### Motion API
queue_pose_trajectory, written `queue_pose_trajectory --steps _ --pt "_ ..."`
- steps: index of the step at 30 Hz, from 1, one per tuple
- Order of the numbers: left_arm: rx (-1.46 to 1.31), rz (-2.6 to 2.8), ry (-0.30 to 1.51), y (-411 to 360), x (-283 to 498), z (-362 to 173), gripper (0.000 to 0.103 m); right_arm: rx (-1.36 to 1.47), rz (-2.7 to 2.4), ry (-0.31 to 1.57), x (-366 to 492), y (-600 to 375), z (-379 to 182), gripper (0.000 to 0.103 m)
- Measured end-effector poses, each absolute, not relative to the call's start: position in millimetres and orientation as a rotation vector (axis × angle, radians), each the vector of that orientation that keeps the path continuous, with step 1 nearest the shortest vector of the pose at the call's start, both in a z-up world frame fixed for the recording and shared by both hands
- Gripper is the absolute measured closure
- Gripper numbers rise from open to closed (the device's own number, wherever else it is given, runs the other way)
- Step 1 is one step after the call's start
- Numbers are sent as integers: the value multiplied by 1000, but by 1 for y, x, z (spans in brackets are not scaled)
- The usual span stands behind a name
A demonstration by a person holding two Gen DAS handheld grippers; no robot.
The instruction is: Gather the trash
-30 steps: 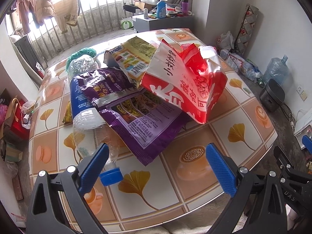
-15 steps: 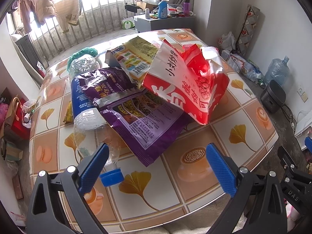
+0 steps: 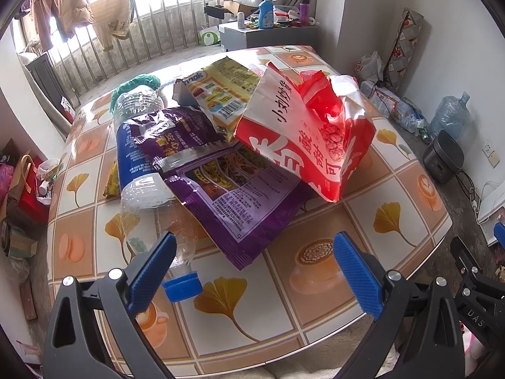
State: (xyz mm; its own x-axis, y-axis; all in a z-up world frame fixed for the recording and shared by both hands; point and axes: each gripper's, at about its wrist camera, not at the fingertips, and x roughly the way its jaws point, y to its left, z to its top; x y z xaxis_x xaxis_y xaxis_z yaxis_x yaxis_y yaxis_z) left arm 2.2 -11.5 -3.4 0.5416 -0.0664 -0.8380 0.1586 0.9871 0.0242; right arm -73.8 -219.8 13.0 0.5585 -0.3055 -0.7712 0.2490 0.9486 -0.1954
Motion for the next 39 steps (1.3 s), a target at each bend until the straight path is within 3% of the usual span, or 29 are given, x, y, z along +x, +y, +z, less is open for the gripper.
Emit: queue_pose_trajectory --steps 19,30,39 --pt "81 -123 996 -1 7 -6 6 -55 -328 911 -66 -212 15 7" --pt "48 -151 896 35 32 17 6 116 -229 778 -34 -209 29 7" --pt "-31 -224 789 70 64 43 6 234 31 799 29 -165 11 21"
